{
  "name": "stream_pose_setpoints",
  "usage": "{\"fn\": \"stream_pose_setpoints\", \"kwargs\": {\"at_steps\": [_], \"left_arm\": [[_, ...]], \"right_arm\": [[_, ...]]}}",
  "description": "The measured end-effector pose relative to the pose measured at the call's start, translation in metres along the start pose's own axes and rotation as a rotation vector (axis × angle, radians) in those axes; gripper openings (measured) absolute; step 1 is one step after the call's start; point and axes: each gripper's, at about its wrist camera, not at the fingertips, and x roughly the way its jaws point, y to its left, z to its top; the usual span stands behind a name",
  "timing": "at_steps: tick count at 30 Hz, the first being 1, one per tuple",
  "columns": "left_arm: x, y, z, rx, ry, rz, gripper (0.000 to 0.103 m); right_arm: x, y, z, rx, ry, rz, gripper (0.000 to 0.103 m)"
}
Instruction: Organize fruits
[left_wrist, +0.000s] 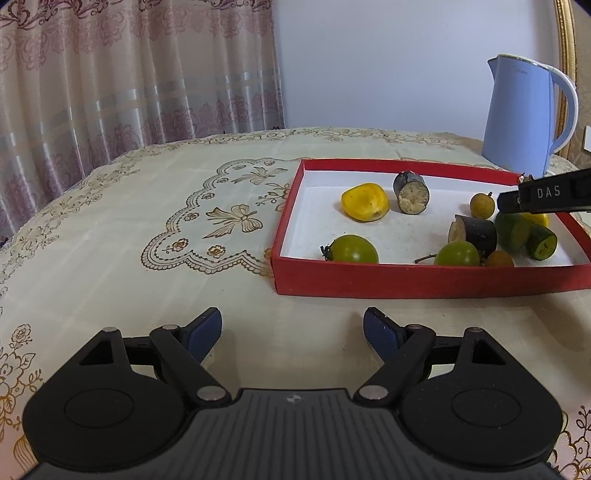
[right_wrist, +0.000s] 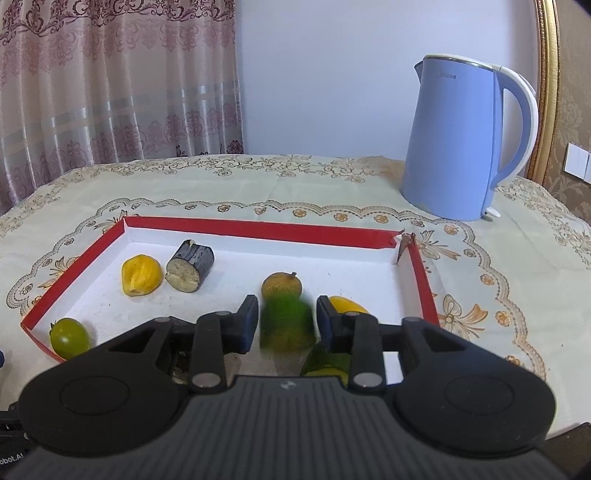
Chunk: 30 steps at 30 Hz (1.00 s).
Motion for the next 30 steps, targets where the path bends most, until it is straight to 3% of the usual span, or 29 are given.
{"fn": "stream_pose_setpoints", "kwargs": {"at_steps": [8,12,15,20,22,27,30], "left_arm": [[0.001,0.0,0.0,0.006,0.007,-0.001,0.084],[0.002,0.0,0.0,0.004,0.011,-0.003,0.084],[0.002,0.0,0.0,0.005,0.011,-0.002,0.084],[0.002,0.0,0.0,0.009,0.012,0.002,0.086],[0.002,0.0,0.0,0.012,0.013,0.005,0.097],[0.0,-0.002,-0.001,0.027,-0.001,0.016,0.097],[0.0,-0.004,0.0,0.035,0.001,0.021,0.097]], "right_arm": [[-0.01,0.0,0.001,-0.001,-0.017,0.003,0.045],[-0.034,-0.003,-0.004,0.004,-0.063,0.004,0.063],[-0.054,-0.003,-0.012,0.005,-0.091,0.009,0.071],[-0.091,0.001,-0.038,-0.016,-0.106,0.05,0.102],[-0.1,0.005,-0.049,-0.048,-0.099,0.055,0.103],[-0.101,0.017,-0.073,-0.161,-0.022,-0.014,0.103],[-0.09,0.019,-0.077,-0.187,0.049,0.0,0.103]]}}
